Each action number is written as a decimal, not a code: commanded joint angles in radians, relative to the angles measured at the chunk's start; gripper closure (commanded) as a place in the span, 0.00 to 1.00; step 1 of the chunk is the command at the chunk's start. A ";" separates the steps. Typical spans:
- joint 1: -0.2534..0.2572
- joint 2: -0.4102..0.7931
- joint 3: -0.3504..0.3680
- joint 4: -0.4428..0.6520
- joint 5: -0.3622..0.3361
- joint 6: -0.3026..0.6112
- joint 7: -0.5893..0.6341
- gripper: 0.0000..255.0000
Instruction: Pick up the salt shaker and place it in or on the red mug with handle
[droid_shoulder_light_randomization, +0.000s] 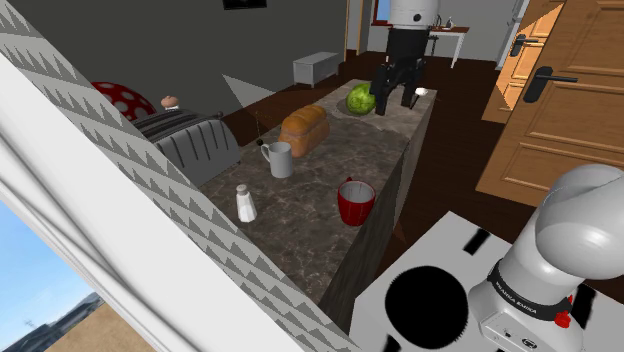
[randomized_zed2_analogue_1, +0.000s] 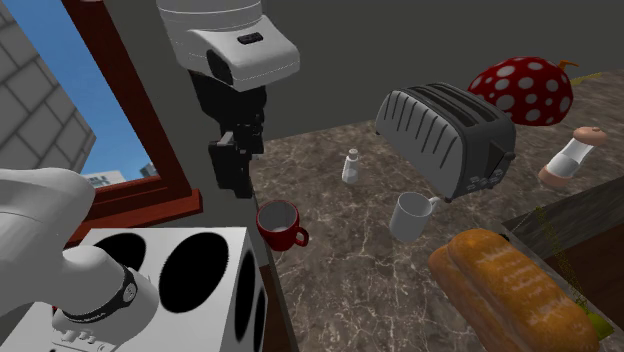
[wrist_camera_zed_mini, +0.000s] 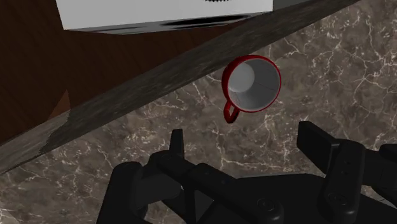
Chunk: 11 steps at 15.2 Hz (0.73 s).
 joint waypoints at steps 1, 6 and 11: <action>0.010 0.067 0.026 0.028 0.013 0.028 0.031 0.00; 0.033 0.230 0.089 0.105 0.034 0.089 0.108 0.00; 0.057 0.407 0.143 0.211 0.035 0.133 0.187 0.00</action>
